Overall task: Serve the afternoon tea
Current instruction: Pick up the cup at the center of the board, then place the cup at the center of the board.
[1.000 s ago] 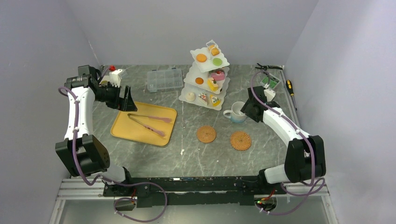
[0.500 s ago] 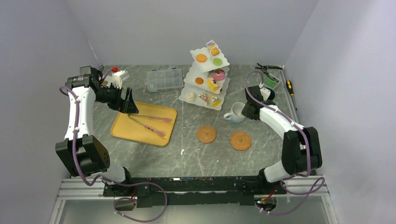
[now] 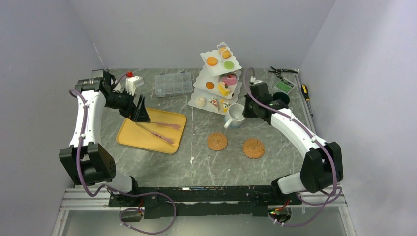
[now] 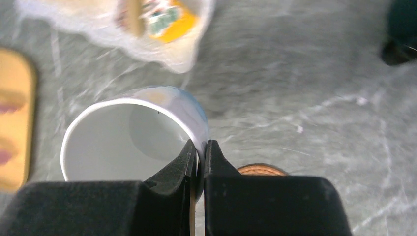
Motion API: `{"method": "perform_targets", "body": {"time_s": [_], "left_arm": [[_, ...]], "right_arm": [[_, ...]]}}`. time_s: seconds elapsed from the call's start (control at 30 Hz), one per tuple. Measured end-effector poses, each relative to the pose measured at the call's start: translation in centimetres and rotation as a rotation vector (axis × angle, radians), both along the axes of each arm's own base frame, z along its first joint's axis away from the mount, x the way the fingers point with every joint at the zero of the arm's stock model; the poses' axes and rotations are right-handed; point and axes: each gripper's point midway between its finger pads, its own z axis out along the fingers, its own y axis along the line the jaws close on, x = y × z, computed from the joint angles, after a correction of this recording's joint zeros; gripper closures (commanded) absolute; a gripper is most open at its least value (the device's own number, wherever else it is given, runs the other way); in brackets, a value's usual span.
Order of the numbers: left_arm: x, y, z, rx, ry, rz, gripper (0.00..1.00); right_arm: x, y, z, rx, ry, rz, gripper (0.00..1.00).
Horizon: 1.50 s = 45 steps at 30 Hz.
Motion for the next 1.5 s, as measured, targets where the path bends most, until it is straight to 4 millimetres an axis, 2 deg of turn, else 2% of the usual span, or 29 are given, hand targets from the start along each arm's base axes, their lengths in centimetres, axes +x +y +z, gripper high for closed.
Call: {"method": "perform_targets", "body": {"time_s": [0.13, 0.3, 0.43, 0.53, 0.63, 0.8, 0.93, 1.0, 1.13, 1.23, 1.4, 1.5], "left_arm": [[-0.4, -0.3, -0.1, 0.006, -0.004, -0.036, 0.07], [-1.0, -0.4, -0.5, 0.006, 0.014, -0.054, 0.07], [-1.1, -0.2, -0.6, 0.004, 0.021, -0.047, 0.07], [-1.1, 0.4, -0.8, -0.003, 0.043, -0.023, 0.07], [-1.1, 1.4, -1.3, -0.019, 0.079, 0.016, 0.07], [-1.3, 2.5, -2.1, -0.030, 0.111, 0.048, 0.07], [-1.8, 2.3, -2.7, -0.038, 0.135, 0.046, 0.07], [-1.8, 2.2, -2.7, -0.039, 0.135, 0.044, 0.07], [-1.9, 2.1, -2.7, -0.045, 0.129, 0.031, 0.07], [-2.0, 2.0, -2.5, -0.051, 0.128, 0.027, 0.07], [-2.0, 2.0, -2.5, -0.054, 0.128, 0.026, 0.07], [-2.0, 2.0, -2.5, -0.053, 0.127, 0.025, 0.07]], "right_arm": [[-1.2, 4.7, 1.3, 0.020, -0.015, 0.226, 1.00], [-3.8, 12.2, 1.7, 0.016, -0.010, 0.540, 1.00], [-5.7, 18.1, 0.7, -0.028, -0.005, 0.787, 1.00], [-7.3, 21.2, -0.7, -0.084, -0.004, 0.954, 1.00], [-8.8, 23.4, -2.2, -0.142, -0.002, 1.105, 1.00], [-10.6, 24.7, -4.7, -0.231, 0.003, 1.282, 1.00], [-11.3, 25.2, -5.2, -0.290, -0.028, 1.374, 0.90], [-11.5, 25.5, -5.2, -0.304, -0.044, 1.401, 0.71], [-11.2, 25.8, -5.2, -0.333, -0.076, 1.426, 0.47], [-10.8, 25.9, -5.0, -0.346, -0.100, 1.430, 0.36], [-9.9, 25.9, -4.4, -0.368, -0.129, 1.386, 0.23], [-9.4, 25.4, -3.0, -0.381, -0.145, 1.306, 0.16]]}}
